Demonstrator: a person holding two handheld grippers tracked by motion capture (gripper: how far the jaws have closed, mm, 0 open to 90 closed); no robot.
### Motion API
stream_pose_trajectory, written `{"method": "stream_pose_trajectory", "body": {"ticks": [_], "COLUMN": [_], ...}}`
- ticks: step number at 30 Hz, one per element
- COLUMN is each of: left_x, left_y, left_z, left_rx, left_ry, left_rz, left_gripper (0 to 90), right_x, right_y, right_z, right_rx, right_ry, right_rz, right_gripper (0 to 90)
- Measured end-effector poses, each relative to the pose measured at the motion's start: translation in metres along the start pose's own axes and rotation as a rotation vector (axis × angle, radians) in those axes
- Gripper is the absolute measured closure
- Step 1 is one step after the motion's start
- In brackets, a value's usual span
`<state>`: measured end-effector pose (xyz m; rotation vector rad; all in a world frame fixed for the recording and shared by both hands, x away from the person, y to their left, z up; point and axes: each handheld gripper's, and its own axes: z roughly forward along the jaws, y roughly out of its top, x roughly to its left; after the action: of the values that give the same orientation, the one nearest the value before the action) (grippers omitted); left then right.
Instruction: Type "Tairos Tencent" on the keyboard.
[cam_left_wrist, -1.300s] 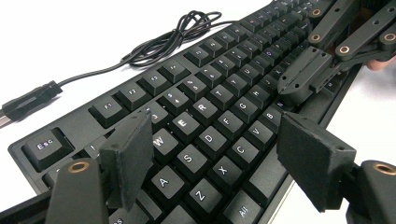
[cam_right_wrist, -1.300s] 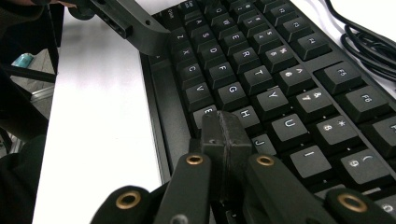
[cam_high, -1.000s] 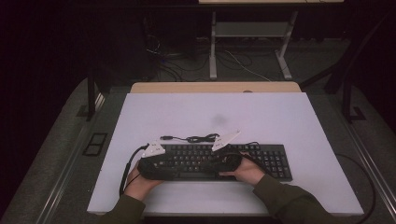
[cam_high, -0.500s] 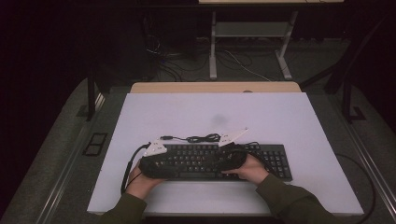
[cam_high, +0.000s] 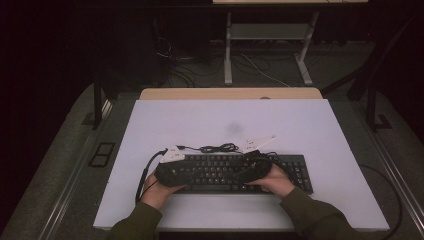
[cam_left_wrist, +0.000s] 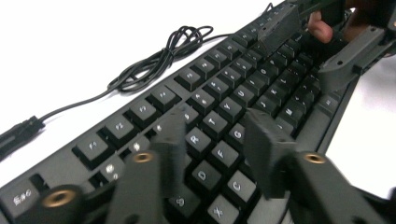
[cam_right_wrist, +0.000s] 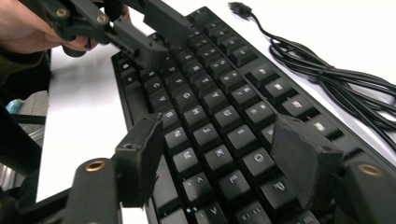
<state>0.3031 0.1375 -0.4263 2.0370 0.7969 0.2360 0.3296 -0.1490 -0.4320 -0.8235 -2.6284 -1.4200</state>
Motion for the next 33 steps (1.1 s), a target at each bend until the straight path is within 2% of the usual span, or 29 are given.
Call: {"method": "stream_pose_trajectory", "body": {"ticks": [6, 11, 18, 24, 33], "left_x": [0.003, 0.004, 0.003, 0.004, 0.004], "left_y": [0.006, 0.009, 0.01, 0.01, 0.009], "left_z": [0.009, 0.02, 0.031, 0.033, 0.034], "left_rx": [0.003, 0.025, 0.057, 0.078, 0.089], "left_ry": [-0.022, -0.042, -0.05, -0.057, -0.056], "left_rz": [0.003, 0.011, 0.033, 0.045, 0.041], "left_gripper": [80.4, 87.6, 88.2, 88.2, 88.2], "right_x": [-0.002, -0.004, -0.003, -0.004, -0.004], "right_y": [-0.004, -0.007, -0.009, -0.012, -0.012], "right_z": [-0.006, -0.009, -0.013, -0.016, -0.018], "right_rx": [-0.01, -0.017, -0.018, -0.026, -0.038], "right_ry": [-0.027, -0.053, -0.077, -0.092, -0.104], "right_rz": [0.019, 0.03, 0.032, 0.04, 0.037], "right_gripper": [29.7, 27.6, 25.1, 23.8, 22.1]}}
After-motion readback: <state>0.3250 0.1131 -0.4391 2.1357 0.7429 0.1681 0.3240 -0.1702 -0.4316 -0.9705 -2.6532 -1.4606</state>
